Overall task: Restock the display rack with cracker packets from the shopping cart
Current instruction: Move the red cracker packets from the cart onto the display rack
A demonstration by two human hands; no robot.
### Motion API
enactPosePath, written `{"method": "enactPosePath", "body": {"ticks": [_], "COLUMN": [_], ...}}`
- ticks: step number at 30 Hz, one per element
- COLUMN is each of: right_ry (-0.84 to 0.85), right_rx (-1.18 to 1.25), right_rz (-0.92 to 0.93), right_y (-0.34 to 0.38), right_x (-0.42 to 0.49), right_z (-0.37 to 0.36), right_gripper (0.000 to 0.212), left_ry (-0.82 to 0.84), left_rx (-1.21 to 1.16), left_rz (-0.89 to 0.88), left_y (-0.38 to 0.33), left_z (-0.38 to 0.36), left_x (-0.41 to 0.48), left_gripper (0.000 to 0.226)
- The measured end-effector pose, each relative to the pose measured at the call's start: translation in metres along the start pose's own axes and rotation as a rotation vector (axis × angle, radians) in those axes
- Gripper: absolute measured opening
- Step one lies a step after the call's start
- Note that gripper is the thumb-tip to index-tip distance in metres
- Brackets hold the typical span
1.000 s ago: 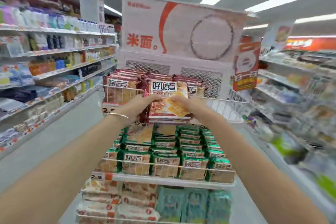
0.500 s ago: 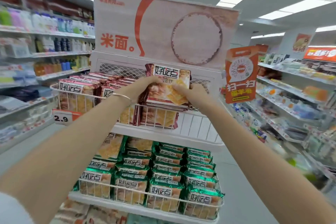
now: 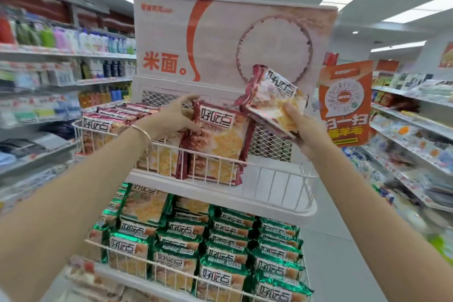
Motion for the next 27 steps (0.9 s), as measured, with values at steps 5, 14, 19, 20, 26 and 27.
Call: {"method": "enactPosePath", "body": {"ticks": [5, 14, 19, 20, 26, 27], "right_ry": [-0.133, -0.241, -0.253, -0.257, -0.275, -0.275], "right_rx": [0.215, 0.268, 0.241, 0.238, 0.245, 0.241], "right_rz": [-0.019, -0.113, -0.1, -0.099, -0.098, -0.095], "right_y": [-0.003, -0.035, -0.041, -0.044, -0.049, -0.049], "right_x": [0.006, 0.025, 0.031, 0.032, 0.033, 0.032], "right_z": [0.022, 0.038, 0.05, 0.052, 0.057, 0.057], "right_gripper": [0.03, 0.05, 0.041, 0.039, 0.035, 0.035], "left_ry": [0.058, 0.032, -0.002, -0.008, -0.062, -0.083], "left_rx": [0.397, 1.157, 1.251, 1.316, 1.39, 1.357], "left_rz": [-0.078, -0.437, -0.527, -0.546, -0.641, -0.621], "left_y": [-0.039, -0.064, -0.049, -0.048, -0.043, -0.043], "left_z": [-0.001, -0.086, -0.089, -0.099, -0.125, -0.118], "left_x": [-0.001, 0.007, 0.015, 0.014, 0.002, 0.003], "left_gripper": [0.09, 0.059, 0.057, 0.059, 0.07, 0.072]}}
Point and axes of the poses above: each hand's wrist, its own x-axis towards the middle knuckle, its own z-axis out of the back of the hand, y = z × x, the point moved 9 cm from there along x, towards the middle knuckle, and after that the axes turned 4 degrees about -z, right-handed, at the moved point
